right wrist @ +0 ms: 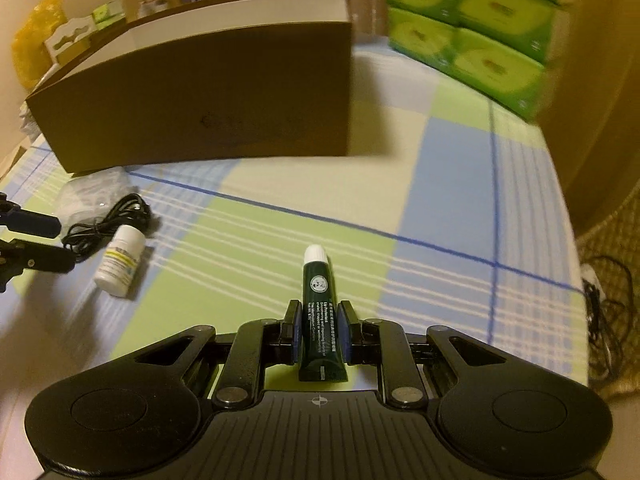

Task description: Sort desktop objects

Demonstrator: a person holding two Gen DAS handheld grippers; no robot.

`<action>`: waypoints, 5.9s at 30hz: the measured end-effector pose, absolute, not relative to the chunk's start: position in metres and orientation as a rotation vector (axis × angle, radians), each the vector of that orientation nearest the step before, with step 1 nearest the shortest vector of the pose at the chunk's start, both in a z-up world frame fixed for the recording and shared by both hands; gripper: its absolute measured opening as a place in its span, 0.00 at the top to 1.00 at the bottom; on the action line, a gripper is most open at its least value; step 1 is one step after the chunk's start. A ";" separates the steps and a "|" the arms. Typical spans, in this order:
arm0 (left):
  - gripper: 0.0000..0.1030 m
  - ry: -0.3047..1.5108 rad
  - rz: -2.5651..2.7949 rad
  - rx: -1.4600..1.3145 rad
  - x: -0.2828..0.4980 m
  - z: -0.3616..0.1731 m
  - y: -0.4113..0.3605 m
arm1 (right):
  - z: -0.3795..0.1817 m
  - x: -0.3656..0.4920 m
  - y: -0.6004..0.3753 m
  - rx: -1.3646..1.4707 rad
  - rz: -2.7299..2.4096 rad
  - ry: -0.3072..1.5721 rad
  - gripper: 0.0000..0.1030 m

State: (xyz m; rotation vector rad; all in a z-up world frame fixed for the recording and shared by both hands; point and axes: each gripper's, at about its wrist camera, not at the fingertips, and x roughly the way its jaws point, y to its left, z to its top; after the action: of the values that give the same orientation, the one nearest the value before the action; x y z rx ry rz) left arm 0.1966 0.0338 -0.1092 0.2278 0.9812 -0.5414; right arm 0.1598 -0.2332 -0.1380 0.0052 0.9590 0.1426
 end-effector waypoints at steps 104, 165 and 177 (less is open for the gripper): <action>0.84 1.047 -0.389 -0.047 0.173 -0.075 0.095 | -0.089 0.147 -0.187 0.112 0.331 0.883 0.87; 0.84 0.751 -0.495 -0.093 0.223 0.023 0.083 | -0.021 0.216 -0.178 0.158 0.487 0.720 0.87; 0.84 0.750 -0.495 -0.077 0.328 0.036 0.066 | -0.004 0.325 -0.145 0.126 0.513 0.701 0.87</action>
State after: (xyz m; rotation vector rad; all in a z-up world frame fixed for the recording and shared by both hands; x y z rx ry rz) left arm 0.3283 0.0657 0.0362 -0.0775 0.7502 -0.4952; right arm 0.3253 -0.1451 -0.0041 0.1262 0.7010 0.5127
